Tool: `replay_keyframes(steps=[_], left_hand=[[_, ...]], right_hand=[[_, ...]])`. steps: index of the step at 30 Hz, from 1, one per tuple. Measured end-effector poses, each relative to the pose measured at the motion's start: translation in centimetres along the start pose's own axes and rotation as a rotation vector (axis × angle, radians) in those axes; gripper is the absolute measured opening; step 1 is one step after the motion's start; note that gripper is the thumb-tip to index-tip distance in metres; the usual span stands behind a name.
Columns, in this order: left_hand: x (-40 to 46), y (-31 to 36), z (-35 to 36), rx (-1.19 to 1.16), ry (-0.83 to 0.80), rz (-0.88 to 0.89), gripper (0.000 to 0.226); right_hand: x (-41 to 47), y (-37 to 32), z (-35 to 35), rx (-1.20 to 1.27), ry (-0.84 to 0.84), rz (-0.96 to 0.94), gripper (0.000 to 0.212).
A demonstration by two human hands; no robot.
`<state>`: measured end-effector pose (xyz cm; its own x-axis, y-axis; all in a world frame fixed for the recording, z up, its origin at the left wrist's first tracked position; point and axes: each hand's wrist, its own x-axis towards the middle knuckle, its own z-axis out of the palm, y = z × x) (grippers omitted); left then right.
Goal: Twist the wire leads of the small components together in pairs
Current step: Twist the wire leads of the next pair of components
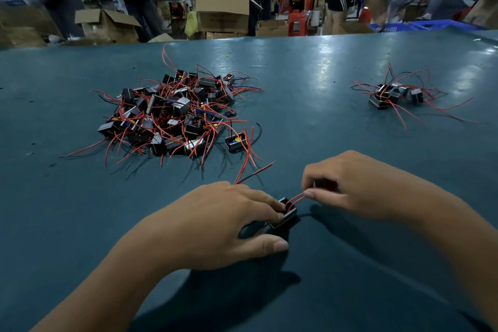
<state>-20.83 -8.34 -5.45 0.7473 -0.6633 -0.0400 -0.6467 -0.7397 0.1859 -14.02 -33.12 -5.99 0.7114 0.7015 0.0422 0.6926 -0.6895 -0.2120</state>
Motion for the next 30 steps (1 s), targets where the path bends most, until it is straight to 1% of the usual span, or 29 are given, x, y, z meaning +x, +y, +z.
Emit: replay_keyframes(steps=[2, 3, 7, 10, 12, 14, 17, 18, 20, 21, 23, 26, 28, 30], left_hand=[[0.0, 0.4, -0.2, 0.026, -0.014, 0.003, 0.067], [0.0, 0.7, -0.3, 0.042, -0.014, 0.008, 0.069], [0.4, 1.7, 0.2, 0.075, 0.019, 0.073, 0.061], [0.4, 1.5, 0.5, 0.019, 0.042, 0.043, 0.061], [0.5, 1.0, 0.5, -0.06, 0.044, 0.01, 0.059], [0.7, 0.5, 0.6, -0.19, 0.042, -0.006, 0.06], [0.9, -0.2, 0.6, -0.461, 0.049, -0.07, 0.077], [0.9, -0.5, 0.7, -0.548, 0.065, -0.107, 0.08], [1.2, -0.9, 0.9, -0.663, 0.084, -0.156, 0.076], [1.3, -1.0, 0.9, -0.679, 0.086, -0.163, 0.073], [1.6, -1.0, 1.0, -0.625, 0.095, -0.14, 0.062], [1.7, -1.0, 1.2, -0.422, 0.125, -0.051, 0.043], [1.8, -0.9, 1.5, -0.335, 0.159, -0.001, 0.027], [1.8, -0.7, 1.7, -0.288, 0.174, 0.029, 0.021]], right_hand=[[-0.1, 0.2, -0.1, 0.153, -0.037, 0.08, 0.018], [-0.1, 0.4, -0.2, 0.189, -0.046, 0.115, 0.018], [0.1, 1.0, -0.2, 0.267, 0.007, 0.204, 0.023], [0.0, 1.2, -0.3, 0.339, 0.011, 0.216, 0.024], [0.1, 1.1, 0.0, 0.353, 0.027, 0.234, 0.025], [0.1, 1.1, 0.3, 0.346, 0.051, 0.247, 0.025], [0.3, 1.1, 0.5, 0.337, 0.055, 0.253, 0.024], [0.3, 1.1, 0.6, 0.332, 0.048, 0.251, 0.024], [0.3, 1.1, 0.7, 0.325, 0.043, 0.248, 0.024], [0.3, 1.1, 0.7, 0.319, 0.041, 0.249, 0.024], [0.2, 1.1, 0.7, 0.303, 0.032, 0.252, 0.025], [0.2, 1.1, 0.7, 0.274, 0.022, 0.249, 0.025], [0.3, 1.1, 0.6, 0.265, 0.024, 0.251, 0.025], [0.3, 1.1, 0.6, 0.26, 0.022, 0.25, 0.025]])
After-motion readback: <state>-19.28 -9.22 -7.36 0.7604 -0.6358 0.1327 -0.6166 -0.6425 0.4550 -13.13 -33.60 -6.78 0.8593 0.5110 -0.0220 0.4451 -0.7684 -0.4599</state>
